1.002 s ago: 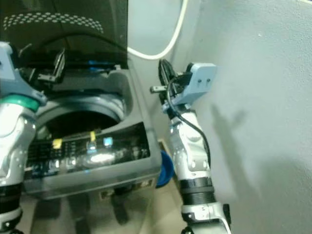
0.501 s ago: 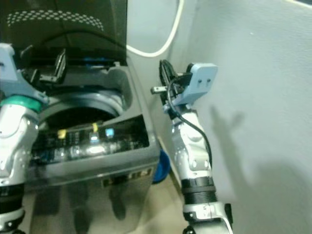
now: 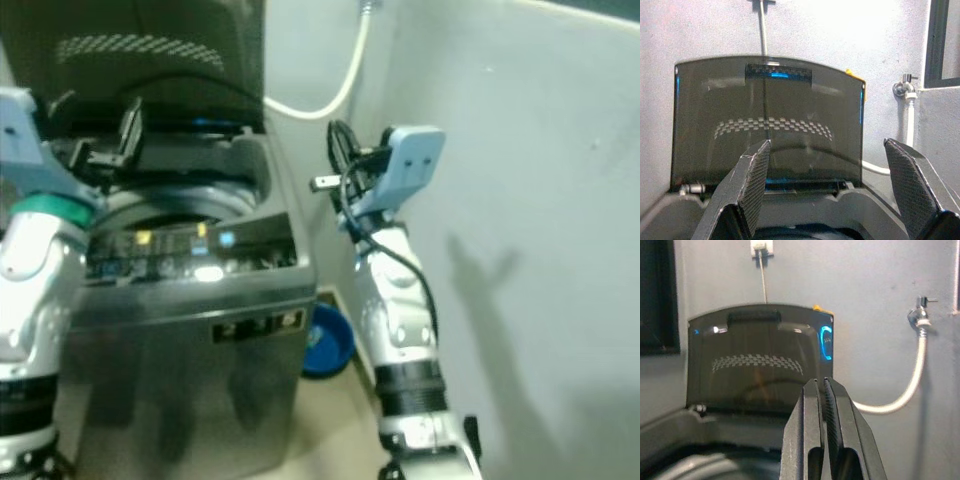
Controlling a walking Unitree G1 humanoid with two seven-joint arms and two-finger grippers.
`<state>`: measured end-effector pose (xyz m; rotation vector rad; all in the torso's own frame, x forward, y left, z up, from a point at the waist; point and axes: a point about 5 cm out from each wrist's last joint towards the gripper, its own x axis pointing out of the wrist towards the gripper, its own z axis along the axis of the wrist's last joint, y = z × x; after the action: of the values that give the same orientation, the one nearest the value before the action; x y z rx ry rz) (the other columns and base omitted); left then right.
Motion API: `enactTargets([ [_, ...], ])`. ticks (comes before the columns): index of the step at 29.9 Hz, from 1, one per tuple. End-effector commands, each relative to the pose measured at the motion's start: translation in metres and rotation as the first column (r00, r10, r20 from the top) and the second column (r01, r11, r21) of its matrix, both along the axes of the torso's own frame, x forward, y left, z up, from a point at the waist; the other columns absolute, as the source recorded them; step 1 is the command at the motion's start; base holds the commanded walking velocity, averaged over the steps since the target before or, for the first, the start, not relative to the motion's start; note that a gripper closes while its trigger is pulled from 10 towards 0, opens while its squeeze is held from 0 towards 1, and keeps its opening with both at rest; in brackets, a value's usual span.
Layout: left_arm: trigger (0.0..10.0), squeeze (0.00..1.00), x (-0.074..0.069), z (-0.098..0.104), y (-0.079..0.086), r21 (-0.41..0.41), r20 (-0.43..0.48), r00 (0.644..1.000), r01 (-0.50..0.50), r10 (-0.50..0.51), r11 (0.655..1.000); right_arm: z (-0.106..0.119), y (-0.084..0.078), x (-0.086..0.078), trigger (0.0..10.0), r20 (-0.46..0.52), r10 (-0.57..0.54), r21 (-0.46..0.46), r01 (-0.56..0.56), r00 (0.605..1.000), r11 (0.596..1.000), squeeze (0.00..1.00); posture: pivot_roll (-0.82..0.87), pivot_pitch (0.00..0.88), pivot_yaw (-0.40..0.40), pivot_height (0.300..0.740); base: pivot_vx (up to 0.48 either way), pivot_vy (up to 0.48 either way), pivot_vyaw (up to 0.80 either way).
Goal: Clothes washing
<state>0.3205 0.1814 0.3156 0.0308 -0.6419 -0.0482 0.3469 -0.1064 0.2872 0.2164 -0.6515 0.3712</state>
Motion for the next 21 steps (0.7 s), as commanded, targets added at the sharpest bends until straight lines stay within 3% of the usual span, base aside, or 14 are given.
enactTargets([
  [1, 10.0, 0.0, 0.001, -0.002, -0.003, 0.014, -0.01, 1.0, 0.002, -0.002, 1.0, -0.002, -0.003, 0.0, 10.0, -0.004, -0.01, -0.003, 0.01, 1.0, 1.0, 0.0, 0.1, 0.0, -0.059, 0.731, -0.277, 0.0, 0.0],
  [13, 10.0, 0.0, 0.002, -0.002, -0.003, 0.018, -0.01, 1.0, -0.001, 0.001, 1.0, -0.003, 0.0, 0.001, 10.0, -0.001, -0.01, -0.03, 0.01, 1.0, 0.999, 0.0, 0.1, 0.0, -0.058, 0.731, -0.286, 0.0, 0.0],
  [16, 10.0, 0.0, 0.011, -0.024, -0.006, 0.089, -0.135, 0.99, -0.033, 0.045, 0.996, -0.019, 0.001, 0.005, 10.0, -0.05, -0.026, -0.074, 0.022, 0.998, 0.997, 0.0, 0.11, 0.0, -0.06, 0.731, 0.0, 0.0, 0.69],
  [18, 10.0, 0.0, 0.012, -0.037, -0.01, 0.095, -0.204, 0.979, 0.013, 0.007, 0.995, -0.03, 0.0, 0.008, 10.0, -0.086, -0.048, -0.103, 0.039, 0.995, 0.994, 0.0, 0.1, 0.0, -0.062, 0.731, 0.0, 0.0, 0.74],
  [20, 10.0, 0.0, 0.012, -0.037, -0.01, 0.095, -0.204, 0.979, 0.013, 0.007, 0.995, -0.03, 0.0, 0.008, 10.0, -0.086, -0.048, -0.103, 0.039, 0.995, 0.994, 0.0, 0.1, 0.0, -0.062, 0.731, 0.0, 0.0, 0.74],
  [21, 10.0, 0.0, 0.013, -0.053, -0.017, 0.127, -0.281, 0.96, 0.051, -0.014, 0.991, -0.046, -0.005, 0.011, 10.0, -0.144, -0.091, -0.124, 0.073, 0.985, 0.99, 0.0, 0.11, 0.0, -0.063, 0.731, 0.0, 0.0, 0.77],
])
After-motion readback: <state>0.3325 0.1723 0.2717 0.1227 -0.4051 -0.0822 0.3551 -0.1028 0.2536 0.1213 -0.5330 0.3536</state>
